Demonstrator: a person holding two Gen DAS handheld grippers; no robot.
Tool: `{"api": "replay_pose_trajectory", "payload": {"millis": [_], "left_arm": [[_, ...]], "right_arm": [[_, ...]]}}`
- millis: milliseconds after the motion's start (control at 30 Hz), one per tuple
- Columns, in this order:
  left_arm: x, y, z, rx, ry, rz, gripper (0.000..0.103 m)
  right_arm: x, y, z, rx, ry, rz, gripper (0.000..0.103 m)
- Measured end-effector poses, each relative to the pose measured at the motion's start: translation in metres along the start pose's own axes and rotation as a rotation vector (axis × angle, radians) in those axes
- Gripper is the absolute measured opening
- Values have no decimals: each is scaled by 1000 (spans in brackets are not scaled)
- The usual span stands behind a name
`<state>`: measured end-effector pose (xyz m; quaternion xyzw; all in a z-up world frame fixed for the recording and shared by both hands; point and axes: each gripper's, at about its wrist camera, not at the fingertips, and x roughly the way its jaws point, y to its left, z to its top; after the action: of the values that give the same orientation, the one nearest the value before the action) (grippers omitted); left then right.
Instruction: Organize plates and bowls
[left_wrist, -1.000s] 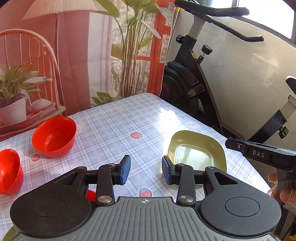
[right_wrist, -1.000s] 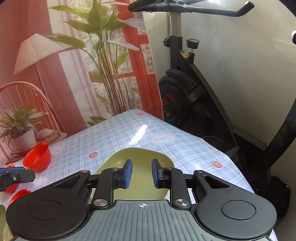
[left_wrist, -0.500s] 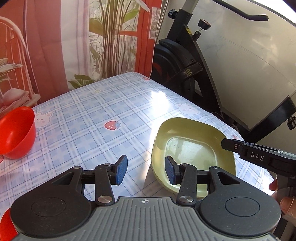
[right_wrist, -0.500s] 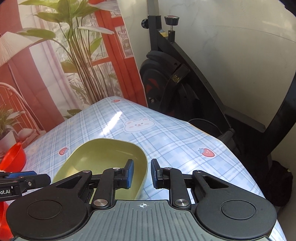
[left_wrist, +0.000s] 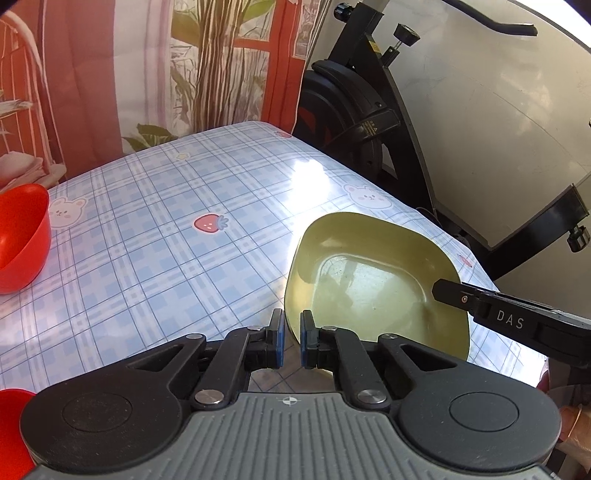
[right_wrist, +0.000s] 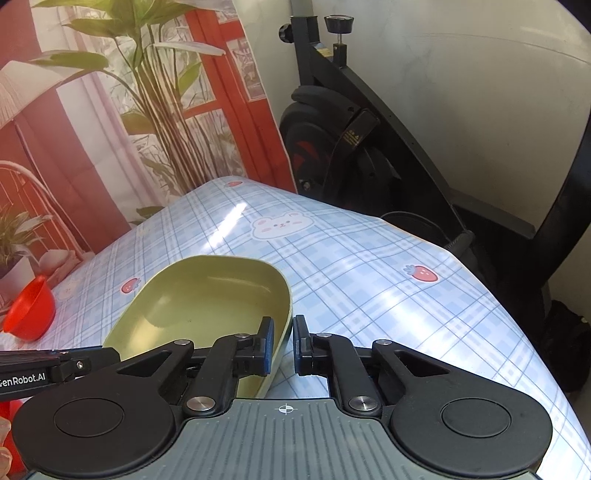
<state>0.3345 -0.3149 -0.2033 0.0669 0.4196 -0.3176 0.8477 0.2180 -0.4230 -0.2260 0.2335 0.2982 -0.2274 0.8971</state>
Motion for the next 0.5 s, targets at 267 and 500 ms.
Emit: {"api": "replay_pose_trajectory", "payload": {"millis": [267, 500], "left_arm": [[-36, 5, -6, -27, -13, -5, 9], [-91, 21, -19, -84, -58, 8, 9]], "right_arm": [[-29, 15, 0, 17, -18, 20, 9], [-61, 48, 3, -5, -35, 77, 8]]}}
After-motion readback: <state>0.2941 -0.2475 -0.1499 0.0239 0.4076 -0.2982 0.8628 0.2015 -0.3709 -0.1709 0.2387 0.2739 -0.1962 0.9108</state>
